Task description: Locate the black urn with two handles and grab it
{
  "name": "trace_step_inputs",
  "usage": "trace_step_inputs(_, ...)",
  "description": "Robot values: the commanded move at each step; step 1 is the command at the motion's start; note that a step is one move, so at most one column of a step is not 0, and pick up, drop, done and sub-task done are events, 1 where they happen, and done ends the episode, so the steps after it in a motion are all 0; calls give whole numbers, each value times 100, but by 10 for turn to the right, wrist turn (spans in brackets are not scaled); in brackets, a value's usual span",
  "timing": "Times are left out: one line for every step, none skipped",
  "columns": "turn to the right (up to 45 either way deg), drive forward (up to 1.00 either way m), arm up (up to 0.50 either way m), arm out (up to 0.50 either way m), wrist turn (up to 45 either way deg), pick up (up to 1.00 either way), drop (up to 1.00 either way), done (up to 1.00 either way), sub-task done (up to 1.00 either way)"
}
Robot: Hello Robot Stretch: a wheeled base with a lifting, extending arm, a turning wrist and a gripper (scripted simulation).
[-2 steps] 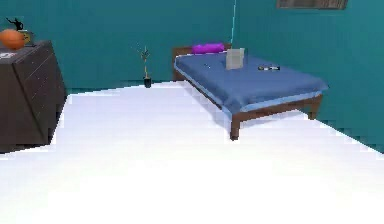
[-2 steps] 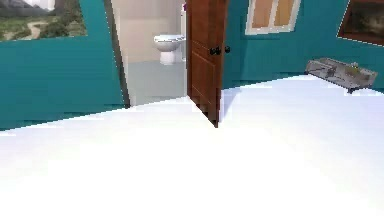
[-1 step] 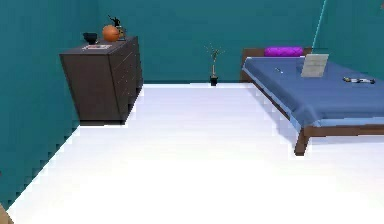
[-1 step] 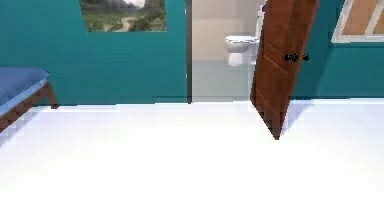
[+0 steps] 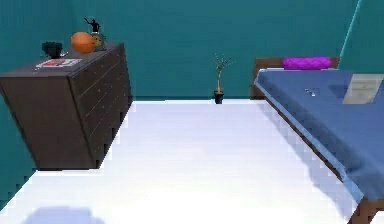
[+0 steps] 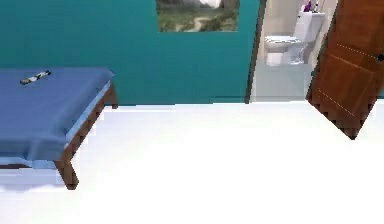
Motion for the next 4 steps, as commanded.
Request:
trace_step_inputs(-90, 0, 0, 0, 0, 0, 0, 0, 0)
trace_step_inputs(0, 100, 0, 0, 0, 0, 0, 0, 0)
trace_step_inputs(0, 80, 0, 0, 0, 0, 0, 0, 0)
trace_step_inputs(-450, 0, 0, 0, 0, 0, 0, 0, 0)
